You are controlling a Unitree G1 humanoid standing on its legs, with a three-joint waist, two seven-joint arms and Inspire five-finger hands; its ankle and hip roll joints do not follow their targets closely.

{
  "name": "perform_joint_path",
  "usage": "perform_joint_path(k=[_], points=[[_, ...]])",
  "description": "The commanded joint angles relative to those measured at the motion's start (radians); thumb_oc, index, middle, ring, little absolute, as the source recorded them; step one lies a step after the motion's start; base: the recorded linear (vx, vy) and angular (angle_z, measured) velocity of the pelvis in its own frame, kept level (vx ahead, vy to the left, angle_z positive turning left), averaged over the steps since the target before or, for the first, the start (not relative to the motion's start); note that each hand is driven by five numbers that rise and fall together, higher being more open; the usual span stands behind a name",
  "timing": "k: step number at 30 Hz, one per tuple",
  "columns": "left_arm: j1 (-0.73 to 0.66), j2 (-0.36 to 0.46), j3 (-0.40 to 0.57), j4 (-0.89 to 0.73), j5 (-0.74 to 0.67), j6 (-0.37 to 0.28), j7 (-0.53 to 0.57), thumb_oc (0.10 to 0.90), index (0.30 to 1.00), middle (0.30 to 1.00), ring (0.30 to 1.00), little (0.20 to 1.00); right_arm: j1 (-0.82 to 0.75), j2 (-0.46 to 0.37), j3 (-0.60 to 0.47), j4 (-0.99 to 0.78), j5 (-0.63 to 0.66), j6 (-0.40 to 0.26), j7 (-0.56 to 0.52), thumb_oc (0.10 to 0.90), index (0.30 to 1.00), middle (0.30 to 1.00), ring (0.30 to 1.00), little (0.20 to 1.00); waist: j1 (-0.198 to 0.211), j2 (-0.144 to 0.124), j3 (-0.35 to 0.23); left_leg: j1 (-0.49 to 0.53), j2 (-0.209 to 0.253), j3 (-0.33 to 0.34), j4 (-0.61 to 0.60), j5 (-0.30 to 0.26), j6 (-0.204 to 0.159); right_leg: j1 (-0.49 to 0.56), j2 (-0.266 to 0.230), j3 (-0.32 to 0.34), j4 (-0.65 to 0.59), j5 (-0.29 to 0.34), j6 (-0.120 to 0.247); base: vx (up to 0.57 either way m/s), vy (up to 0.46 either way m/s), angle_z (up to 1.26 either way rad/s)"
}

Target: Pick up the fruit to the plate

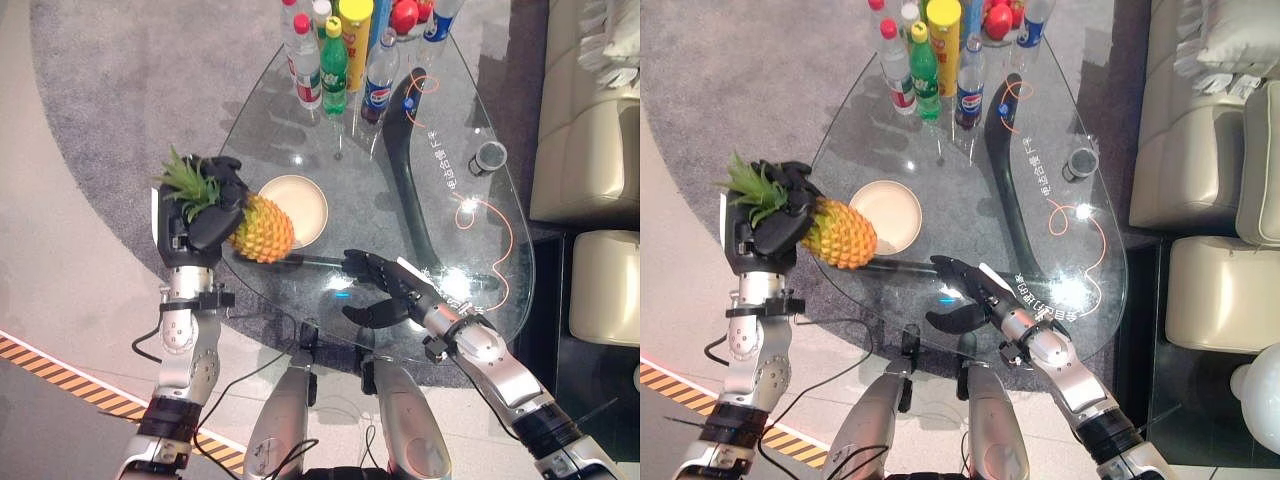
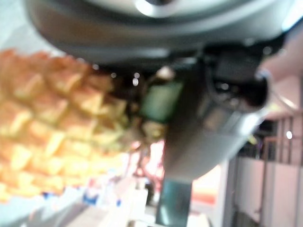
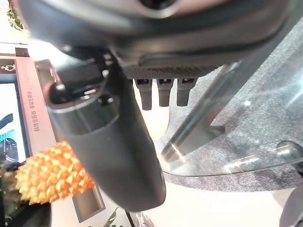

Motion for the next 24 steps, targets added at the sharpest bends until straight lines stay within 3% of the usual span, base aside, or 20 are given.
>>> perform_joint_path(k=[1,9,13,19,24], points=[[-0.124,0.054,0.043,-0.087,0.113,-0.186,0.111,0.100,0.300,0.300,0.300,0.200,-0.066,0.008,0.043,-0.089,0.073,-0.033,0.009,0.800,0.900,0.900,0.900,0.900,-0.020,-0.023,-0.018,-0.076,-0.035,0.046,0.174,-0.090,0.011,0.002,0.008,0.062,-0.102,0.093,0.049,-0.02,0.044,-0.12],[-0.231,0.070,0.003,-0.011,0.260,-0.230,0.263,0.100,0.300,0.300,0.300,0.200,-0.133,0.025,0.131,-0.068,0.140,0.057,0.080,0.800,0.900,0.900,0.900,0.900,-0.035,-0.023,-0.018,-0.158,-0.033,0.062,0.189,-0.086,0.008,-0.094,0.015,0.078,-0.084,0.103,0.050,-0.03,0.051,-0.02],[-0.284,0.077,-0.011,0.031,0.355,-0.243,0.403,0.100,0.300,0.300,0.300,0.200,-0.170,0.022,0.177,-0.042,0.171,0.116,0.153,0.800,0.900,0.900,0.900,0.900,-0.043,-0.021,-0.018,-0.206,-0.034,0.066,0.199,-0.084,0.006,-0.147,0.015,0.082,-0.076,0.111,0.049,-0.02,0.055,-0.03],[-0.349,0.080,-0.035,0.100,0.376,-0.268,0.461,0.100,0.300,0.300,0.300,0.200,-0.210,0.011,0.232,-0.008,0.231,0.194,0.262,0.800,0.900,0.900,0.900,0.900,-0.050,-0.019,-0.018,-0.275,-0.035,0.073,0.213,-0.076,0.003,-0.222,0.019,0.086,-0.067,0.123,0.047,-0.02,0.049,-0.09],[-0.387,0.071,-0.053,0.130,0.384,-0.273,0.478,0.100,0.300,0.300,0.300,0.200,-0.233,0.012,0.252,0.012,0.247,0.203,0.274,0.800,0.900,0.900,0.900,0.900,-0.054,-0.020,-0.018,-0.317,-0.038,0.076,0.215,-0.072,0.004,-0.270,0.028,0.093,-0.063,0.132,0.048,0.00,0.006,-0.01]])
